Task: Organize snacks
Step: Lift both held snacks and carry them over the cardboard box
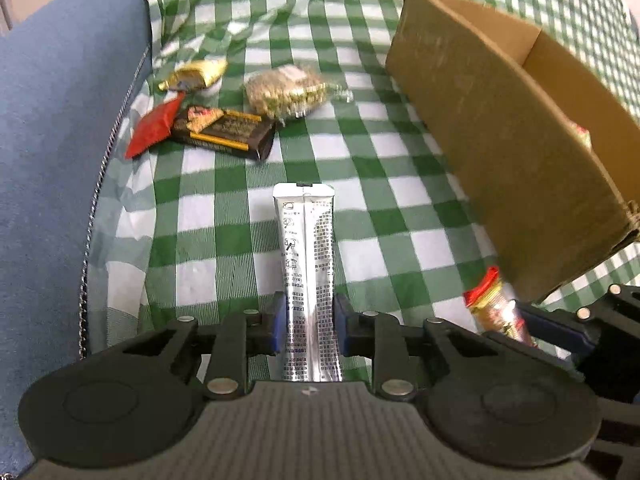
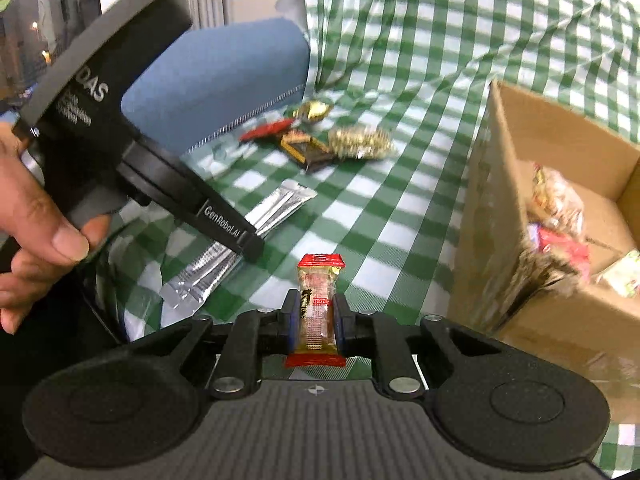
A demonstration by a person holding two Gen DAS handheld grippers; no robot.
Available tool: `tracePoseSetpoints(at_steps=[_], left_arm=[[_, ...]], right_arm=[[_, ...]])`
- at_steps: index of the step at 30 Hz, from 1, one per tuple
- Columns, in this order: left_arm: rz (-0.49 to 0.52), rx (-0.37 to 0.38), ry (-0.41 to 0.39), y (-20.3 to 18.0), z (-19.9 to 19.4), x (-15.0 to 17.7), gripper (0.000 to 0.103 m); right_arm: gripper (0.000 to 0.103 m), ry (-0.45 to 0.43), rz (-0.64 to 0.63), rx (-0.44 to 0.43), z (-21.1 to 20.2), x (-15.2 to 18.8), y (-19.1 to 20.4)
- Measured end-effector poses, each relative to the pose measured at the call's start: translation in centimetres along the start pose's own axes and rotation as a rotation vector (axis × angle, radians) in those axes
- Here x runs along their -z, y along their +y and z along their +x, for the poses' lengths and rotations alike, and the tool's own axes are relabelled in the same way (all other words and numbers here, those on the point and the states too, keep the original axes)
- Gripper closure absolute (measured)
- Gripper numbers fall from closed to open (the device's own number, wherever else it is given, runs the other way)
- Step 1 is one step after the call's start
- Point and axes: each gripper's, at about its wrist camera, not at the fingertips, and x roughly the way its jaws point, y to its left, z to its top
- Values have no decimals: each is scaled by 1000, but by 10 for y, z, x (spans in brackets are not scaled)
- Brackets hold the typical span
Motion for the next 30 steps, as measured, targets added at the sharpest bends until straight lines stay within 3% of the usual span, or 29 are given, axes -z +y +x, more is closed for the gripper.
tracePoseSetpoints(at_steps=[6, 14, 30], left_arm=[[-58, 21, -66, 11, -14, 1, 76], [-78, 32, -98, 15, -18, 1, 76], [-116, 61, -139, 19, -22, 3, 76]], right_arm=[[85, -111, -12, 18, -29, -4, -2], [85, -166, -57, 50, -50, -1, -4], [85, -296, 31, 122, -100, -23, -48]])
